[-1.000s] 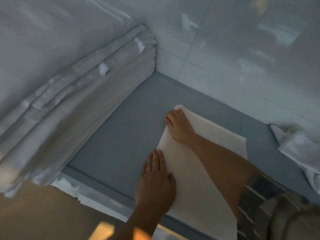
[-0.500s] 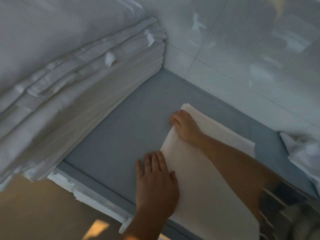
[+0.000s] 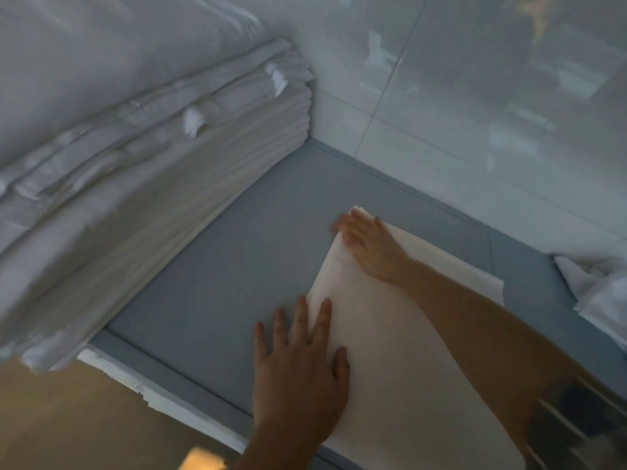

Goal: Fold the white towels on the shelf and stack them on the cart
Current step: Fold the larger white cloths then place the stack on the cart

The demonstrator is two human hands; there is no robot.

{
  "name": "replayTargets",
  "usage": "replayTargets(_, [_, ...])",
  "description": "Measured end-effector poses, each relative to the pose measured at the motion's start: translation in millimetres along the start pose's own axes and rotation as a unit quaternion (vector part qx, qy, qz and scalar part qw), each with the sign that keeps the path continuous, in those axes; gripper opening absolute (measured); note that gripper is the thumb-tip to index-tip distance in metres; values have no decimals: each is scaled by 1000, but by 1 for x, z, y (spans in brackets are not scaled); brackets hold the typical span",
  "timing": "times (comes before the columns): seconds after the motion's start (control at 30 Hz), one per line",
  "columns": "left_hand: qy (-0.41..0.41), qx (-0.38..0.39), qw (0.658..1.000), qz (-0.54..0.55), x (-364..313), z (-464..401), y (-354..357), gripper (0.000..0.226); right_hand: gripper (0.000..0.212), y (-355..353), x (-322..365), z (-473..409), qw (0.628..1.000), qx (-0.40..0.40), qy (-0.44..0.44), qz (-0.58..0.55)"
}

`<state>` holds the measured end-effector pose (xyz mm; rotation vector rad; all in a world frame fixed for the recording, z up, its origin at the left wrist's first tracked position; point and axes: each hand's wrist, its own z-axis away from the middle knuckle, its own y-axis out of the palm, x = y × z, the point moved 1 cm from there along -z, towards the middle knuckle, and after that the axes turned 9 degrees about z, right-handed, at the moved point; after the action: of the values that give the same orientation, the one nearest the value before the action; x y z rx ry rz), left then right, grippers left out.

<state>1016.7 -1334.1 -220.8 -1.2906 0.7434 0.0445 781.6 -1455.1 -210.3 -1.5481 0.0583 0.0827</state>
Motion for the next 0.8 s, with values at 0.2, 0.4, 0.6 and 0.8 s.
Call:
replayTargets(0.2, [1, 9, 1000, -6, -1, 1, -2, 71, 49, -17, 24, 4, 994, -34, 97, 32])
replayTargets(0.4, [4, 12, 999, -31, 1, 0, -1, 72, 52, 2, 0, 91, 999, 11, 35, 2])
replayTargets(0.6, [3, 7, 999, -47, 0, -1, 0, 71, 54, -7, -90, 124, 923, 75, 366, 89])
replayTargets(0.8, [6, 8, 997, -70, 0, -3, 0, 74, 57, 4, 25, 151, 993, 41, 103, 39])
